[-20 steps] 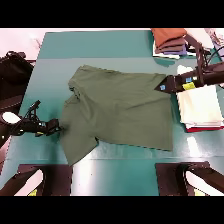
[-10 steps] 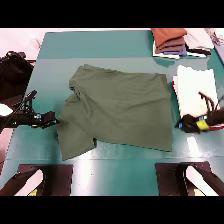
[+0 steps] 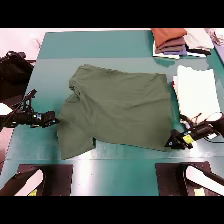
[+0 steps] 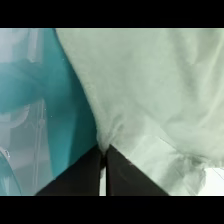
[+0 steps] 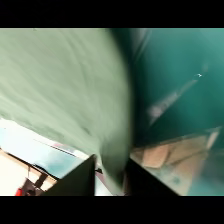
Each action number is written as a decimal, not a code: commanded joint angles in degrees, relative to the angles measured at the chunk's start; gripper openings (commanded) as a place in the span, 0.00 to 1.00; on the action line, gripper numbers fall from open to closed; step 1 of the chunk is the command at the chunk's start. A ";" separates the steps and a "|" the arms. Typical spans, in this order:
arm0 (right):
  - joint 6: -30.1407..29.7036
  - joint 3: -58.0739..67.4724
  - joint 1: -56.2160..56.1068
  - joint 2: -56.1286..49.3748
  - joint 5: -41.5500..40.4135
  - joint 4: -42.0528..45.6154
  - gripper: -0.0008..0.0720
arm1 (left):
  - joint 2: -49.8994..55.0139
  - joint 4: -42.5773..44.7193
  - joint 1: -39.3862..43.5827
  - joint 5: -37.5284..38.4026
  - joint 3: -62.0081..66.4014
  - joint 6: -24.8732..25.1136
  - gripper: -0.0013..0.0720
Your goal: Fold the shirts.
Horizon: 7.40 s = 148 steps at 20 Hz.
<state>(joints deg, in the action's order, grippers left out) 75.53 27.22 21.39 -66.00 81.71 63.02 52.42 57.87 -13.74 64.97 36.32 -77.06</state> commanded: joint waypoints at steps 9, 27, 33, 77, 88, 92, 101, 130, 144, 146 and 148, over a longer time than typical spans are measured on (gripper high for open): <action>1.99 34.18 -12.76 18.51 -3.80 -0.42 0.04 | -10.80 -0.09 -0.07 1.49 25.86 -3.96 0.05; 6.73 87.65 -12.63 8.17 2.60 -0.02 0.04 | -3.63 -1.09 -0.04 7.45 79.54 -11.19 0.05; 5.14 68.22 -12.76 -7.61 2.62 0.15 0.04 | 14.32 -2.56 2.58 10.01 55.39 -5.33 0.05; 4.07 55.52 -16.24 -2.69 1.44 8.52 0.52 | -4.66 3.15 12.63 6.80 -11.93 -10.73 0.89; 3.91 50.47 -10.27 -0.66 7.85 8.72 0.52 | -4.70 -9.64 19.76 -1.55 -13.35 -4.79 0.05; 3.91 29.46 1.66 7.72 8.90 9.16 0.53 | -4.70 -6.56 19.76 0.48 -8.70 -4.94 0.05; 1.27 2.69 12.61 7.39 2.99 8.13 0.62 | -4.70 -6.36 19.76 -0.46 -8.22 -4.94 0.05; 1.57 25.73 -8.50 7.96 0.70 10.67 0.04 | -5.03 10.60 19.76 3.13 10.19 -8.33 0.05; 1.90 55.91 -11.30 -22.36 -4.83 -2.43 0.58 | 21.46 14.10 19.52 -10.67 31.04 -12.07 0.93; 0.35 54.73 -8.39 -22.32 -2.97 -3.34 0.59 | 21.46 13.99 19.52 -8.28 32.89 -12.07 0.92; -0.87 51.08 -5.29 -22.25 -0.26 -3.48 0.68 | 21.46 13.66 19.54 -6.62 32.92 -12.00 0.32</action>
<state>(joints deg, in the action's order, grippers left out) 76.90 80.18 12.43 -87.42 78.30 62.26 73.58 71.77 5.82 56.31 67.88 -88.51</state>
